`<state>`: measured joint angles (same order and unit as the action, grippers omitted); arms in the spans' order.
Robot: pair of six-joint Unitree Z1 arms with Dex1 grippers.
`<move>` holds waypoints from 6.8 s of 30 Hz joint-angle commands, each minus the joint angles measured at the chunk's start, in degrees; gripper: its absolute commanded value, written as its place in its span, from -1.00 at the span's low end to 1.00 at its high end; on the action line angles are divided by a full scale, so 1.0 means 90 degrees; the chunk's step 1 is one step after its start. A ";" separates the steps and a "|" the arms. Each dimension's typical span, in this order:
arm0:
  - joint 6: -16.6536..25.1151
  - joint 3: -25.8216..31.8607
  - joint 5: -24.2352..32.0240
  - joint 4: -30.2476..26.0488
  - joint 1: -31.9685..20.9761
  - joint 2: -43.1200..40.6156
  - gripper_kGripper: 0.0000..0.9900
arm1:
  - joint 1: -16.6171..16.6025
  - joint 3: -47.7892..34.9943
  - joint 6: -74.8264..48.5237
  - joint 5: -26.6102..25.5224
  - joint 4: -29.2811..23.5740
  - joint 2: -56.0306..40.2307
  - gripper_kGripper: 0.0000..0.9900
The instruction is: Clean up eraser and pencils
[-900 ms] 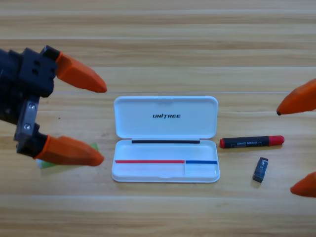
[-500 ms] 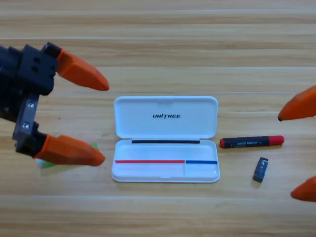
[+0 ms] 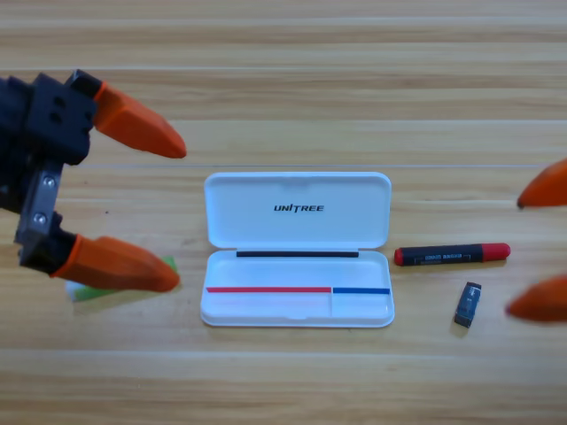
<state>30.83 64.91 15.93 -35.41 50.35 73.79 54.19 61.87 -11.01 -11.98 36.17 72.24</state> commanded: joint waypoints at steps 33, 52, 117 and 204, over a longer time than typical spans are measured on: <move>0.1028 0.3472 -0.2072 -0.4200 -0.1102 0.3950 0.99 | -0.1295 0.0577 0.7307 0.1966 -0.0503 0.5029 0.88; 0.1165 0.0864 -0.2004 -0.2081 -0.2089 0.4009 0.99 | -0.1285 0.0264 0.7610 0.1302 -0.0132 0.4717 0.83; 0.1223 0.0503 -0.1994 -0.0763 -0.2274 0.4751 1.00 | 0.0092 0.4005 -0.3387 0.1302 0.2553 0.5957 -1.00; 0.0666 0.3902 -0.1936 -0.3575 0.0392 0.5337 -1.00 | -0.1871 0.3897 -0.5603 0.1741 0.1967 0.6738 0.45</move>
<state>38.05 99.47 -1.78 -67.88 52.21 118.17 38.83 97.24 -60.33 3.86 54.55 128.43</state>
